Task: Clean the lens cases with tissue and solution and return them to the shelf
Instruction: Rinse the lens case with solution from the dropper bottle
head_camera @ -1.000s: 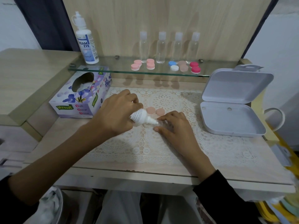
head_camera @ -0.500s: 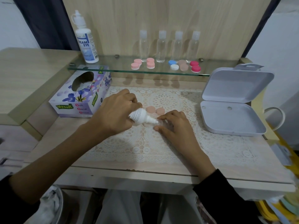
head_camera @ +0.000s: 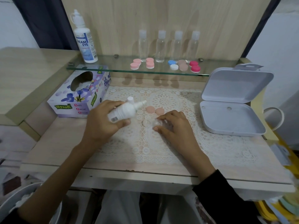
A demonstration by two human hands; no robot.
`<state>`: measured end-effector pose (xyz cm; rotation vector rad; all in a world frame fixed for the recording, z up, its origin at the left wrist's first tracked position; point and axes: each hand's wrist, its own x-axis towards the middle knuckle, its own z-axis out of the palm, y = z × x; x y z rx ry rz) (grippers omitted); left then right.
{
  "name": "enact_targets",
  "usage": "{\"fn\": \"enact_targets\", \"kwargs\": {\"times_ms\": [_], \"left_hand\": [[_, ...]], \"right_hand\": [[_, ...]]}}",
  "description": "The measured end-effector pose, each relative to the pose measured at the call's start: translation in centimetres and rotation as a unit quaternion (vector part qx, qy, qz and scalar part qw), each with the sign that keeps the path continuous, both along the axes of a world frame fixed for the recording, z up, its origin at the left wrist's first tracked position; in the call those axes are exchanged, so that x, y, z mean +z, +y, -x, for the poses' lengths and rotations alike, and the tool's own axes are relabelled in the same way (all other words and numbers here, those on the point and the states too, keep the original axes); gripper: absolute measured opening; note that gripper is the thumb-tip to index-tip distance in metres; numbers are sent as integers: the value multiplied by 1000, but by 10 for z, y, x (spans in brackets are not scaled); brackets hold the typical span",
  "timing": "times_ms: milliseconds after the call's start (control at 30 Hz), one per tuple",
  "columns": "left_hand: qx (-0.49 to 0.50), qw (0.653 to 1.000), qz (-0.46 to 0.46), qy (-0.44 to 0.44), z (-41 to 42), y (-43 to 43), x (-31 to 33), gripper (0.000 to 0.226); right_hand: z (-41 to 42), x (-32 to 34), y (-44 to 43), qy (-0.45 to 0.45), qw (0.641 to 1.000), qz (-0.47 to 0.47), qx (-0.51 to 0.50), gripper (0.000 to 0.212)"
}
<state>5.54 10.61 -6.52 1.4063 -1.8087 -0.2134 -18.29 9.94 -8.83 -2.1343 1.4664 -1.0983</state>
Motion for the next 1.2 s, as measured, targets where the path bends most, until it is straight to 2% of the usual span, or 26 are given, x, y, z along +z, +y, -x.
{"fn": "enact_targets", "kwargs": {"times_ms": [167, 333, 567, 767, 867, 1000, 1100, 1200], "left_hand": [[107, 980, -11, 167, -4, 9, -4, 52], [93, 956, -28, 277, -3, 11, -9, 51], [63, 953, -52, 293, -3, 16, -9, 63], [128, 921, -16, 367, 8, 31, -10, 63], [171, 923, 77, 336, 20, 40, -6, 53], [108, 947, 164, 254, 38, 42, 2, 31], [10, 973, 156, 172, 49, 36, 12, 26], [-97, 984, 69, 132, 52, 17, 14, 25]], "right_hand": [[0, 0, 0, 7, 1000, 1, 0, 31], [0, -1, -1, 12, 1000, 4, -1, 31], [0, -1, -1, 8, 1000, 0, -2, 31], [0, 0, 0, 14, 1000, -2, 0, 31], [0, 0, 0, 15, 1000, -5, 1, 31], [0, 0, 1, 15, 1000, -3, -4, 31], [0, 0, 1, 16, 1000, -1, -5, 30], [0, 1, 0, 22, 1000, 5, -4, 30]]}}
